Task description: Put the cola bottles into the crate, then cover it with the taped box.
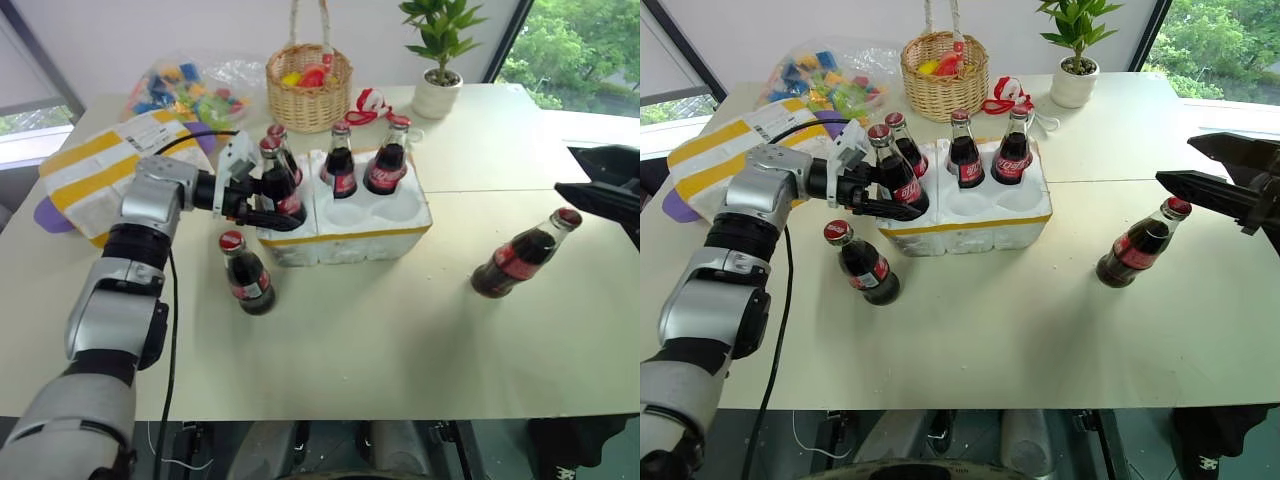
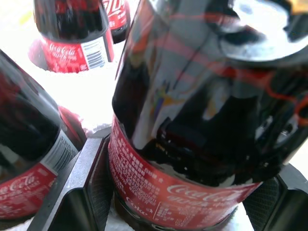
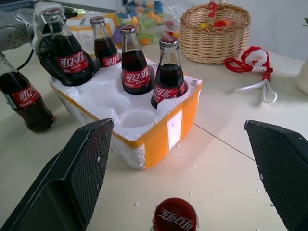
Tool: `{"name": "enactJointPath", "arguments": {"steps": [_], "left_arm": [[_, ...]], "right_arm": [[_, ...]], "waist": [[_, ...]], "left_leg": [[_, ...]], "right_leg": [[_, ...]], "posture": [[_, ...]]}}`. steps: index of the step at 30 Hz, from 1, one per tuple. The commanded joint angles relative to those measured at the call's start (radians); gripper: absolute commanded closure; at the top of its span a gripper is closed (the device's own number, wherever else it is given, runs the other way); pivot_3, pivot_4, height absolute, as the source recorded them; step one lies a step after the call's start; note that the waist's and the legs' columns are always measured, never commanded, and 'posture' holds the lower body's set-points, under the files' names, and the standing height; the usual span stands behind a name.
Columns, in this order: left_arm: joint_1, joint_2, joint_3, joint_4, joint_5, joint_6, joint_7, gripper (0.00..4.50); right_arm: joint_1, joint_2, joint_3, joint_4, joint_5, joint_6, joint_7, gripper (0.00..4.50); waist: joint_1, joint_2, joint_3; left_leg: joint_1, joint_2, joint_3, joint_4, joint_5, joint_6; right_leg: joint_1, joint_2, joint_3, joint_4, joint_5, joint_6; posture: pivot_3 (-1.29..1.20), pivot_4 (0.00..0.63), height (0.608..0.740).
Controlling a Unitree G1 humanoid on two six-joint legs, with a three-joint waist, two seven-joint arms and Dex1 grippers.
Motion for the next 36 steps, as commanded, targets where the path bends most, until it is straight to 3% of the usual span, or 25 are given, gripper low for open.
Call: {"name": "enactJointPath", "arguments": {"steps": [1, 7, 16, 21, 28, 33, 36], "left_arm": [[-0.005, 0.012, 0.038, 0.015, 0.009, -0.019, 0.051, 0.18], [-0.003, 0.029, 0.068, -0.007, -0.007, -0.002, 0.078, 0.03], [0.071, 0.219, 0.193, -0.310, -0.147, 0.261, 0.052, 0.03], [0.237, 0.382, 0.297, -0.587, -0.281, 0.455, 0.030, 0.03], [0.620, 0.563, 0.490, -0.914, -0.420, 0.598, 0.017, 0.03], [0.813, 0.568, 0.581, -1.045, -0.482, 0.622, 0.053, 0.03], [0.898, 0.525, 0.553, -1.132, -0.475, 0.577, 0.101, 0.03]], "right_arm": [[-0.042, -0.005, 0.019, 0.016, 0.003, -0.033, -0.005, 0.00], [-0.086, -0.008, 0.076, 0.054, -0.010, -0.065, -0.004, 0.00], [-0.258, -0.034, 0.243, 0.189, -0.076, -0.143, 0.084, 0.00], [-0.383, -0.016, 0.361, 0.287, -0.139, -0.193, 0.151, 0.00], [-0.537, 0.023, 0.485, 0.408, -0.223, -0.254, 0.244, 0.00], [-0.609, 0.040, 0.534, 0.471, -0.268, -0.274, 0.305, 0.00], [-0.633, 0.040, 0.549, 0.471, -0.274, -0.267, 0.345, 0.00]], "waist": [[0.002, 0.000, 0.000], [0.002, 0.000, 0.000], [-0.005, 0.000, 0.000], [-0.004, 0.001, -0.001], [0.000, 0.002, 0.000], [0.002, 0.002, 0.000], [0.002, 0.003, 0.000]], "left_leg": [[0.000, 0.000, 0.000, 0.000, 0.000, 0.000], [0.000, 0.000, 0.000, 0.000, 0.001, -0.002], [0.000, 0.000, 0.000, 0.000, 0.002, -0.003], [0.000, 0.000, 0.000, 0.000, 0.002, -0.003], [0.000, 0.000, 0.000, -0.002, 0.001, -0.002], [0.000, 0.000, 0.000, -0.002, -0.001, 0.000], [0.000, 0.000, 0.000, -0.002, -0.001, 0.000]], "right_leg": [[0.000, 0.000, 0.000, 0.000, 0.000, 0.000], [0.000, 0.000, 0.000, 0.000, 0.000, 0.000], [-0.001, 0.000, 0.000, 0.001, 0.000, 0.000], [-0.001, 0.000, 0.001, 0.000, 0.000, 0.000], [-0.002, 0.001, 0.001, 0.000, 0.000, 0.000], [-0.002, 0.001, 0.001, 0.000, 0.000, -0.001], [-0.002, 0.000, 0.001, 0.000, 0.000, -0.001]], "posture": [[0.00, 0.150, 0.732], [0.00, 0.150, 0.732], [0.00, 0.150, 0.732], [0.00, 0.150, 0.732], [0.00, 0.150, 0.732], [0.00, 0.150, 0.732], [0.00, 0.150, 0.732]]}}
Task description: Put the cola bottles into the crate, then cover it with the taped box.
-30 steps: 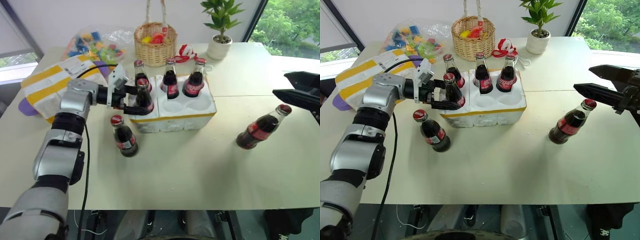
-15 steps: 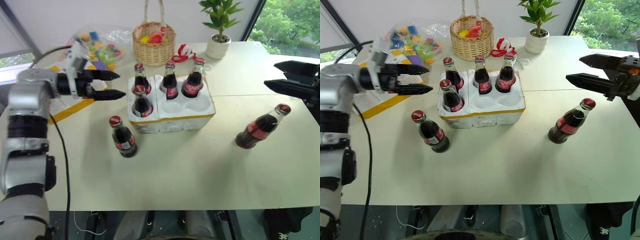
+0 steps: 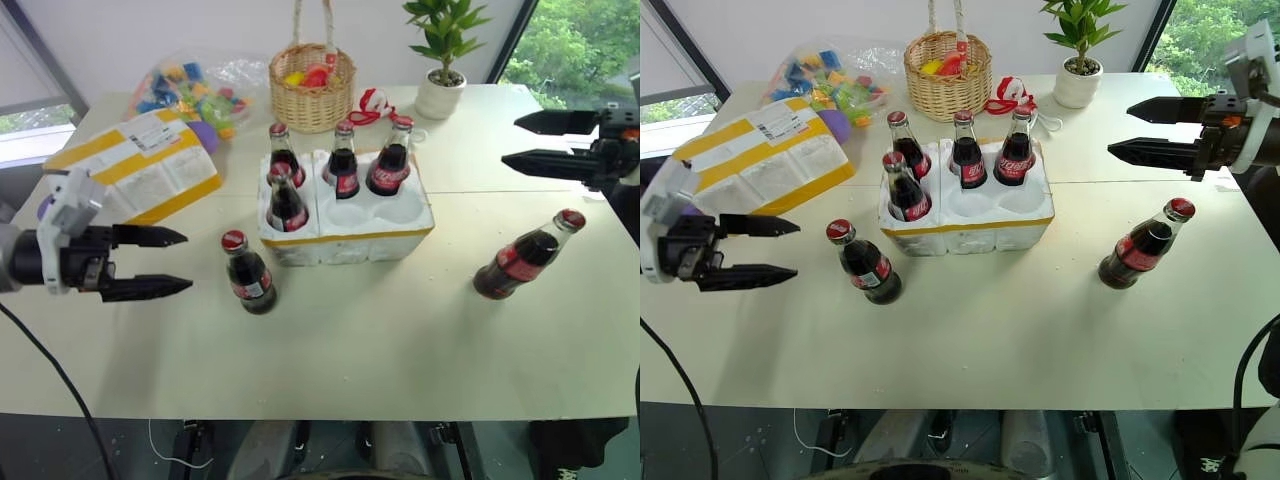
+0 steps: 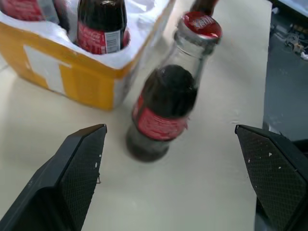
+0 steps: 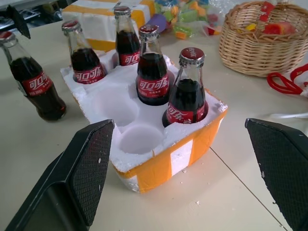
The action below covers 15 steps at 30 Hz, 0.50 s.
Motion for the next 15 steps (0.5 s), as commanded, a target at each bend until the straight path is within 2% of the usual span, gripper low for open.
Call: {"name": "enactJointPath", "arguments": {"steps": [1, 10, 15], "left_arm": [[0.058, -0.038, -0.005, -0.096, -0.012, -0.046, 0.056, 0.03], [0.068, -0.117, -0.125, -0.095, 0.045, -0.151, 0.176, 0.03], [0.050, -0.139, -0.169, -0.081, 0.038, -0.166, 0.201, 0.03]], "right_arm": [[-0.048, -0.009, -0.005, -0.006, -0.009, -0.004, 0.044, 0.00], [-0.030, -0.049, -0.018, -0.085, 0.009, 0.049, 0.107, 0.00], [0.029, -0.072, -0.053, -0.201, 0.053, 0.098, 0.117, 0.00]], "waist": [[-0.001, 0.000, 0.000], [0.000, 0.000, 0.000], [0.000, 0.000, 0.000]], "left_leg": [[0.000, 0.000, 0.000, 0.000, 0.000, 0.000], [0.000, 0.000, 0.000, 0.000, -0.001, -0.002], [0.000, 0.000, 0.000, -0.001, -0.001, -0.002]], "right_leg": [[0.000, 0.000, 0.000, 0.000, 0.000, 0.000], [0.000, 0.000, 0.000, 0.000, 0.000, -0.001], [0.000, 0.000, 0.000, 0.000, 0.000, -0.001]], "posture": [[0.00, 0.150, 0.732], [0.00, 0.150, 0.732], [0.00, 0.150, 0.732]]}}
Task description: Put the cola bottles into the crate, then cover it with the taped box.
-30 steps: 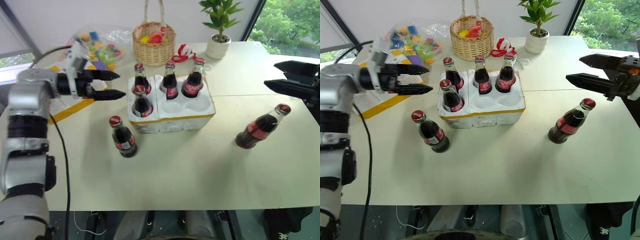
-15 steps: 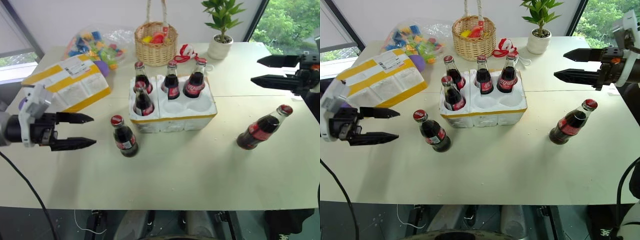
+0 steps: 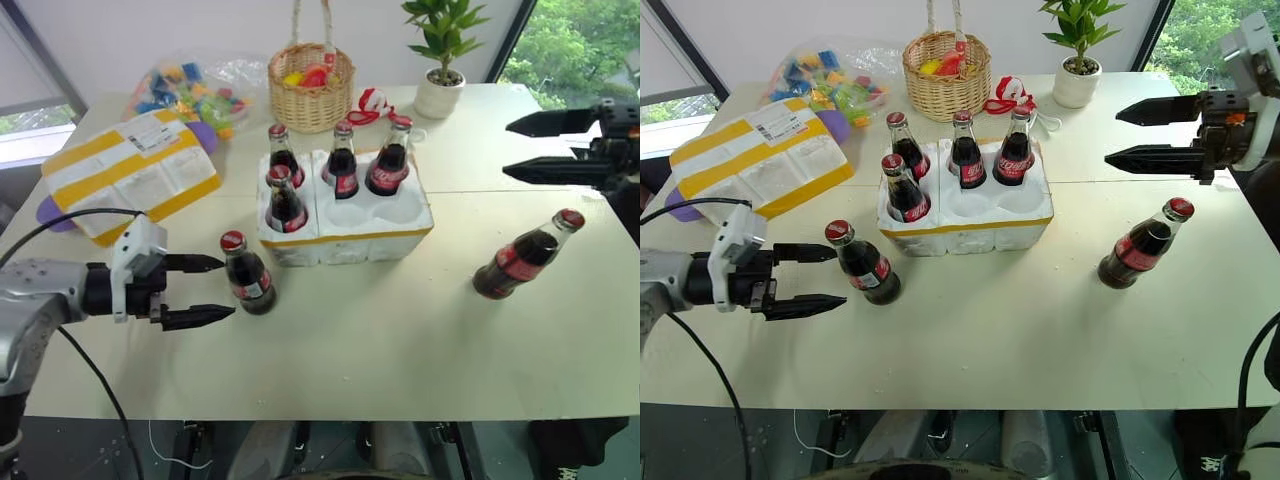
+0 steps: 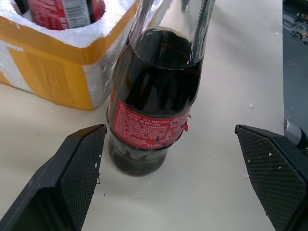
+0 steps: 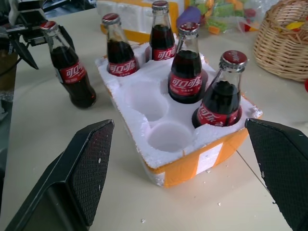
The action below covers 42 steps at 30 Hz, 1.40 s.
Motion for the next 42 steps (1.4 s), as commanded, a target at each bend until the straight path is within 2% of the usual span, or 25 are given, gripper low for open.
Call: {"name": "enactJointPath", "arguments": {"steps": [1, 12, 16, 19, 20, 21, 32, 42], "left_arm": [[-0.019, -0.012, -0.019, -0.001, -0.004, -0.026, 0.017, 0.03], [-0.091, -0.099, -0.135, 0.053, 0.020, -0.052, 0.081, 0.03], [-0.099, -0.107, -0.137, 0.072, 0.011, -0.045, 0.085, 0.03], [-0.101, -0.098, -0.125, 0.076, -0.001, -0.040, 0.077, 1.38], [-0.103, -0.093, -0.118, 0.076, -0.009, -0.034, 0.075, 1.69], [-0.106, -0.089, -0.112, 0.075, -0.017, -0.026, 0.074, 1.76], [-0.230, -0.018, -0.068, -0.016, -0.204, 0.147, 0.050, 1.80], [-0.244, -0.012, -0.074, -0.032, -0.219, 0.157, 0.062, 1.80]], "right_arm": [[0.029, -0.032, -0.058, -0.110, 0.051, 0.036, 0.010, 0.00], [0.077, -0.034, -0.093, -0.192, 0.084, 0.076, -0.035, 0.00], [0.086, -0.038, -0.105, -0.210, 0.094, 0.086, -0.045, 0.00], [0.093, -0.037, -0.112, -0.212, 0.098, 0.086, -0.053, 0.00], [0.095, -0.036, -0.113, -0.210, 0.097, 0.084, -0.055, 0.00], [0.097, -0.035, -0.114, -0.209, 0.096, 0.083, -0.057, 0.00], [0.123, -0.028, -0.117, -0.236, 0.111, 0.078, -0.060, 0.00], [0.124, -0.012, -0.118, -0.222, 0.113, 0.069, -0.085, 0.00]], "waist": [[0.000, 0.000, 0.000], [0.002, 0.000, 0.000], [0.001, 0.000, 0.000], [0.001, 0.000, 0.000], [0.001, 0.000, 0.000], [0.001, 0.000, 0.000], [0.004, 0.000, 0.000], [0.000, 0.000, 0.000]], "left_leg": [[0.000, 0.000, 0.000, 0.000, 0.000, 0.000], [0.000, 0.000, 0.000, 0.000, 0.001, 0.001], [0.000, 0.000, 0.000, 0.000, 0.001, 0.002], [0.000, 0.000, 0.000, 0.000, 0.001, 0.002], [0.000, 0.000, 0.000, 0.000, 0.001, 0.002], [0.000, 0.000, 0.000, 0.000, 0.001, 0.002], [-0.002, 0.000, 0.000, 0.000, 0.001, 0.003], [-0.002, 0.000, 0.000, 0.000, 0.002, 0.002]], "right_leg": [[0.000, 0.000, 0.000, 0.000, 0.000, 0.000], [0.000, 0.000, 0.000, 0.000, 0.000, 0.000], [0.000, 0.000, 0.000, 0.000, 0.000, 0.000], [0.000, 0.000, 0.000, 0.000, 0.000, 0.000], [0.000, 0.000, 0.000, 0.000, 0.000, 0.000], [0.000, 0.000, 0.000, 0.000, 0.000, 0.000], [-0.001, 0.000, 0.000, -0.001, 0.000, 0.000], [-0.002, 0.000, 0.000, 0.000, 0.000, 0.000]], "posture": [[0.00, 0.150, 0.732], [0.00, 0.150, 0.732], [0.00, 0.150, 0.732], [0.00, 0.150, 0.732], [0.00, 0.150, 0.732], [0.00, 0.150, 0.732], [0.00, 0.150, 0.732], [0.00, 0.150, 0.732]]}}
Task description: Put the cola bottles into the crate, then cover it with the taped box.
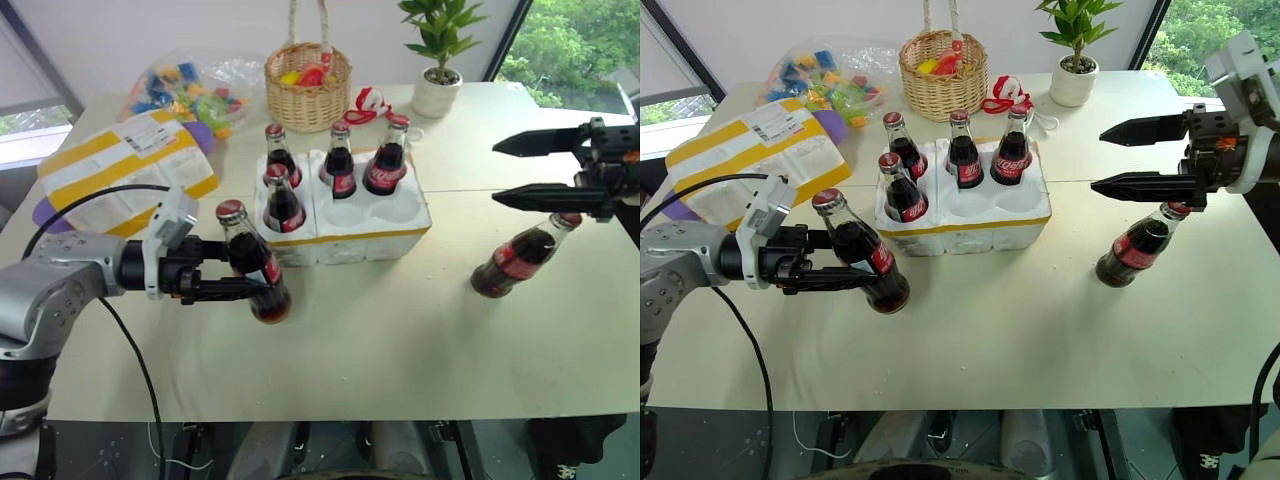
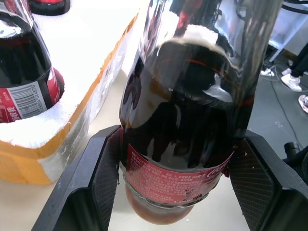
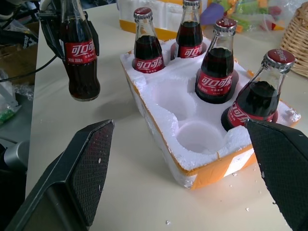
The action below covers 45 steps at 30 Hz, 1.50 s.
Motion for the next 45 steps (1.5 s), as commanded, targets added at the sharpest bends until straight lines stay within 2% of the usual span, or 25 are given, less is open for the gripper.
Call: {"name": "enactJointPath", "arguments": {"steps": [1, 8, 22, 29, 37, 45], "left_arm": [[-0.020, 0.005, 0.037, -0.036, -0.031, -0.013, 0.003, 1.80], [-0.061, -0.036, 0.023, -0.047, -0.042, -0.015, 0.038, 1.80], [-0.294, -0.153, -0.069, -0.026, -0.059, 0.006, 0.088, 1.80], [-0.423, -0.261, -0.106, 0.070, 0.036, -0.061, 0.174, 1.80], [-0.443, -0.313, -0.123, 0.076, 0.075, -0.076, 0.211, 1.80], [-0.443, -0.385, -0.117, 0.084, 0.146, -0.131, 0.317, 1.80]], "right_arm": [[-0.009, -0.005, -0.035, -0.007, 0.015, -0.014, -0.008, 0.00], [0.000, -0.009, -0.041, -0.005, 0.016, -0.023, -0.013, 0.00], [0.055, -0.001, -0.076, -0.030, 0.030, -0.031, -0.048, 0.00], [0.118, 0.004, -0.122, -0.069, 0.052, -0.023, -0.081, 0.00], [0.180, 0.008, -0.163, -0.103, 0.077, -0.015, -0.122, 0.00], [0.204, 0.008, -0.171, -0.104, 0.089, -0.016, -0.145, 0.00]], "waist": [[0.001, 0.000, 0.000], [0.003, 0.000, 0.000], [0.003, -0.001, 0.000], [0.005, -0.001, 0.000], [0.004, -0.001, 0.001], [0.006, -0.001, 0.001]], "left_leg": [[0.000, 0.000, 0.000, 0.000, 0.000, 0.000], [0.000, 0.000, 0.000, 0.000, 0.000, 0.000], [0.000, 0.000, 0.000, 0.001, 0.003, -0.004], [0.000, 0.000, 0.000, 0.002, 0.003, -0.004], [-0.001, 0.000, 0.000, 0.002, 0.003, -0.005], [-0.001, 0.000, 0.000, 0.002, 0.004, -0.005]], "right_leg": [[0.000, 0.000, 0.000, 0.000, 0.000, 0.000], [0.000, 0.000, 0.000, 0.000, 0.000, 0.000], [0.000, 0.000, 0.000, 0.000, 0.000, 0.000], [0.001, 0.000, 0.000, 0.000, 0.000, 0.000], [0.001, 0.000, 0.000, 0.000, 0.000, 0.000], [0.001, 0.000, 0.000, 0.000, 0.000, 0.000]], "posture": [[0.00, 0.150, 0.732], [0.00, 0.150, 0.732], [0.00, 0.150, 0.732], [0.00, 0.150, 0.732], [0.00, 0.150, 0.732], [0.00, 0.150, 0.732]]}}
